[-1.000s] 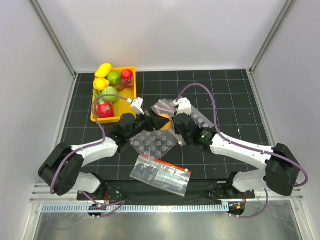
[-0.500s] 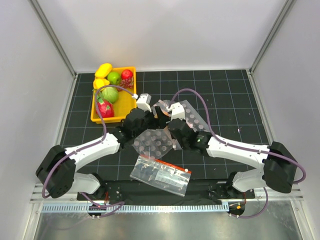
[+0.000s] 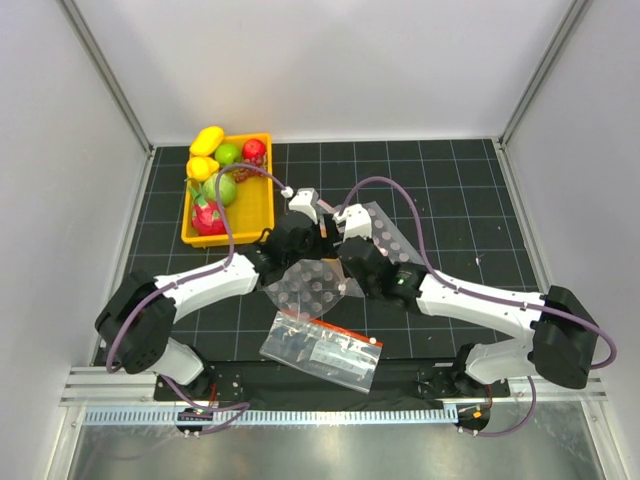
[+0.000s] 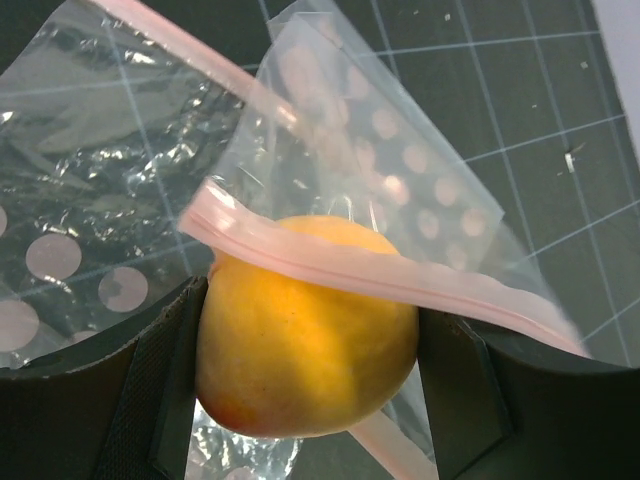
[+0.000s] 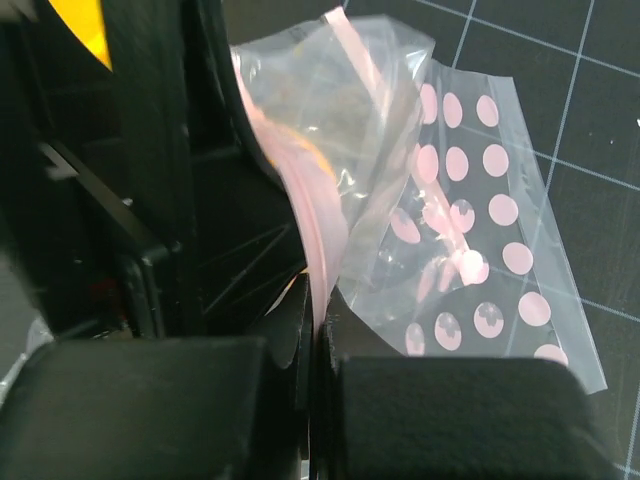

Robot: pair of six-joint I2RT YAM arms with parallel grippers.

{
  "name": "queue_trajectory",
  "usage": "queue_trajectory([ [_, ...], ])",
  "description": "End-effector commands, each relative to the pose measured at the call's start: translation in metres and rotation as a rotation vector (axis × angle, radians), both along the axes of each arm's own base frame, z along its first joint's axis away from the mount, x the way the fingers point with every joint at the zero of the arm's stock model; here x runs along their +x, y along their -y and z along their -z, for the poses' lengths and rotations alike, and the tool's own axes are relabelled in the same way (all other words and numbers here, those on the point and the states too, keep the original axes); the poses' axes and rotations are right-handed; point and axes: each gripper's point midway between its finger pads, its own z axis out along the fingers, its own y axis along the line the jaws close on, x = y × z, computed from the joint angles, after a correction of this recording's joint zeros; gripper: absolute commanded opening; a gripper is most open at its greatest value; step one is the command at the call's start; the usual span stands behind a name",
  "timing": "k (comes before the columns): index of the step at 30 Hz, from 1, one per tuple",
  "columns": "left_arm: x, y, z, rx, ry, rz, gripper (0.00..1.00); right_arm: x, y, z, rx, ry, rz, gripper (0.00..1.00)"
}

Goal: Place the food in the zip-top bag and seal the zipper
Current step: Place the fake fruit in the zipper food storage bag.

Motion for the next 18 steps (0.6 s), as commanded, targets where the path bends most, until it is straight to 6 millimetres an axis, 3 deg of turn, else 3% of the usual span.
queue_trajectory([
  [1,0.004,-0.001,-0.008,0.024,0.022,-0.013,0.02,0.001,-0.007,-0.036,0.103,0.065,-0.010,0.01],
  [6,0.002,-0.005,-0.020,-0.013,0.034,-0.034,0.04,0.002,-0.010,-0.030,0.091,0.049,-0.013,0.01],
  [11,-0.005,-0.008,-0.047,-0.112,0.086,-0.035,0.04,0.001,-0.015,-0.027,0.097,0.035,-0.023,0.01],
  [18,-0.010,-0.017,-0.067,-0.223,0.147,-0.070,0.03,-0.004,-0.019,-0.032,0.156,0.026,-0.051,0.01],
])
